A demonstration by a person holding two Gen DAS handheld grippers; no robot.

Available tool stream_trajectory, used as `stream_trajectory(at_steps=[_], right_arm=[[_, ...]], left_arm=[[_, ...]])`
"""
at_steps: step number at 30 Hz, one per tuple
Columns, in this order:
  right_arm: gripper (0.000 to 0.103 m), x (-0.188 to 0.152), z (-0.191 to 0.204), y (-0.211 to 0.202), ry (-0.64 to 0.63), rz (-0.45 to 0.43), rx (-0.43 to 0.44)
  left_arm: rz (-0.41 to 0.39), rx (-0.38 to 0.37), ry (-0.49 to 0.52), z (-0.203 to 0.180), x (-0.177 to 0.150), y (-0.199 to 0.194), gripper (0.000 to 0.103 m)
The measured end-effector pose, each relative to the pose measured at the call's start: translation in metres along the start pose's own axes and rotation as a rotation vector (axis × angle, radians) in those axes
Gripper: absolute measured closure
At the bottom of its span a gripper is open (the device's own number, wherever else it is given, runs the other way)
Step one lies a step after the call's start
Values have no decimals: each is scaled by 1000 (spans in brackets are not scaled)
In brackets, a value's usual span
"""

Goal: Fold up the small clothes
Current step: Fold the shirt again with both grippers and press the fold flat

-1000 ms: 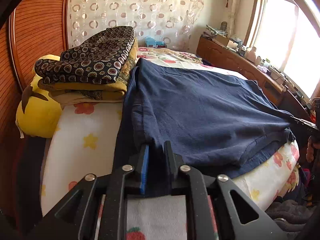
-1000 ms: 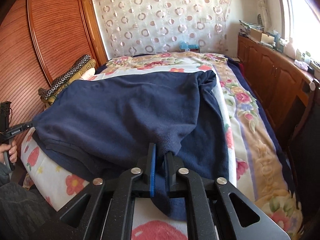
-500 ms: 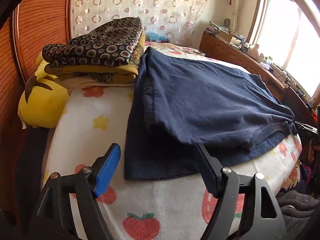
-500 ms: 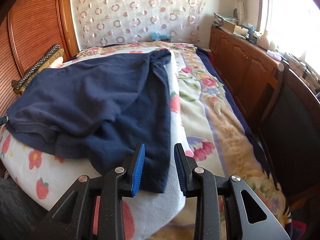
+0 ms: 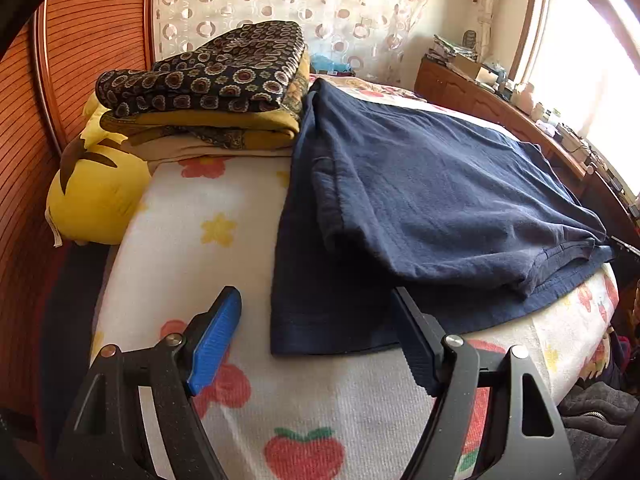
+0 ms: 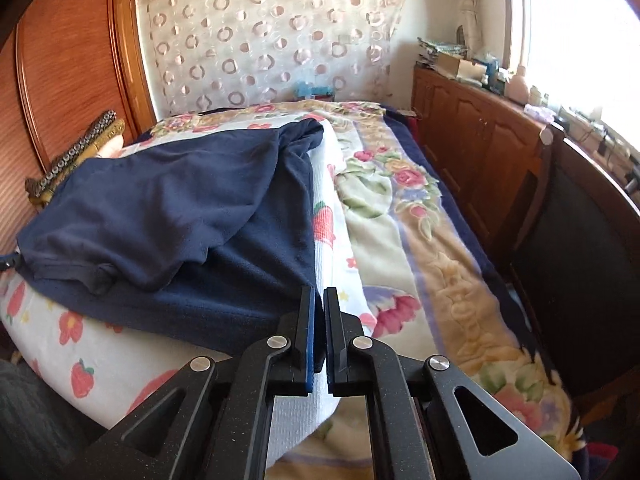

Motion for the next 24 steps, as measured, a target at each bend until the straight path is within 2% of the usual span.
stream_trajectory(at_steps=[3,8,10,13,15,18,21,24], right_arm=[[99,-4,6,9,-31,44,15],[99,0,14,7,-43,17,1],[95,3,18,5,-52,7,-13],[95,5,27,4,-64,-2,-34],[95,5,34,5,-68,-5,-40],[94,3,47,3,-69,-22,2],[86,0,70,3,-100,-19,52],[81,-5,96,7,-133,-15,118]], left_arm=[[-6,7,-5,0,0,-1,27],[-47,-8,12,-12,1,-14,27],[-62,-15,23,-20,2,-18,27],[-110,-41,18,-32,2,-25,27],[-103,-84,18,-43,1,-22,27],[-78,-123,60,-61,-1,-16,30],[-58,-161,95,-77,-4,-10,34],[-45,-202,113,-90,-4,-8,43]])
Point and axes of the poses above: each gripper's, at about its wrist camera, not at the fingertips, and y roughly the way its jaws point, z to its left, x to its top, the point moved 1 cm from there along y, roughly the way its jaws point, and after that the axes turned 2 degrees about -y, right-handed, at the moved point
